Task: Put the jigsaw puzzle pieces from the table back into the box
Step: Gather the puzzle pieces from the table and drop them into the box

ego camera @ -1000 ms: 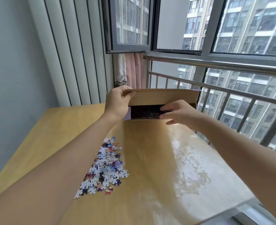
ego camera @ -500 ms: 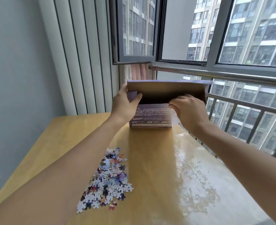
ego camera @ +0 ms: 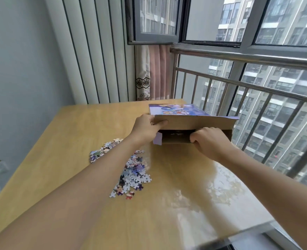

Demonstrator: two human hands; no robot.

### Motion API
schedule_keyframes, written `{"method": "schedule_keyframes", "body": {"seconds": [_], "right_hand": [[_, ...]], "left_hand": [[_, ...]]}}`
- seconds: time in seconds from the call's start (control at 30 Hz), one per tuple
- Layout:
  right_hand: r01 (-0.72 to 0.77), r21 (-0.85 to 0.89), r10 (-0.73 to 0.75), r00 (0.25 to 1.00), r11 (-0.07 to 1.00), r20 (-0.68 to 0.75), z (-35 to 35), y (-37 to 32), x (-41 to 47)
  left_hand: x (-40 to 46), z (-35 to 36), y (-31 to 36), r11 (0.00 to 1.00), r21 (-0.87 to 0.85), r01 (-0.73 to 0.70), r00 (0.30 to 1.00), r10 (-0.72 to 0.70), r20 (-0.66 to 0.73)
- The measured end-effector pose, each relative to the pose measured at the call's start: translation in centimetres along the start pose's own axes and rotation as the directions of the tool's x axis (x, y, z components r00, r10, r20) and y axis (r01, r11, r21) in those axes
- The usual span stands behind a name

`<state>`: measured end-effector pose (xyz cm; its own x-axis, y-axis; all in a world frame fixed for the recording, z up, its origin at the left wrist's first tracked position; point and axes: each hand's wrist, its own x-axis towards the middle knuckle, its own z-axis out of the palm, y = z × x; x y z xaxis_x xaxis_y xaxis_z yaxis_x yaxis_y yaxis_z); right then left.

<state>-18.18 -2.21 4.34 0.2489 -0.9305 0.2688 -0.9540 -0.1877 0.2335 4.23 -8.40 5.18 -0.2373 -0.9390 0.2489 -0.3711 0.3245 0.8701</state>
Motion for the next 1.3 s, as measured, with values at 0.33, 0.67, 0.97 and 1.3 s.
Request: {"method": "schedule_keyframes", "body": {"seconds": [0.33,0.67,0.97,1.3], "right_hand": [[0.223,0.651,-0.216,0.972,0.725,-0.093,-2.9,-8.3,-2.4],[-0.307,0.717,-0.045,0.904,0.626,0.426,0.3,-15.8,6.9],[-0.397,0.709,-0.054,0.852,0.583,0.521,4.7,-19.2,13.7],[-0.024,0.590,-0.354,0.780,0.807,0.517,2.4,-20.6,12.3]], "left_hand": [[-3.0,-0.6,-4.4,0.985,0.173,-0.025,0.930,-0.041,0.365],[-5.6,-9.9,-11.3,0.897,0.309,0.315,0.913,-0.198,-0.356],[-8.5,-11.1,-15.9,0.912,0.249,0.326,0.927,-0.258,-0.270],[-7.4,-11.5,-17.0,0.970,-0.041,0.239,0.929,-0.241,-0.281]]}}
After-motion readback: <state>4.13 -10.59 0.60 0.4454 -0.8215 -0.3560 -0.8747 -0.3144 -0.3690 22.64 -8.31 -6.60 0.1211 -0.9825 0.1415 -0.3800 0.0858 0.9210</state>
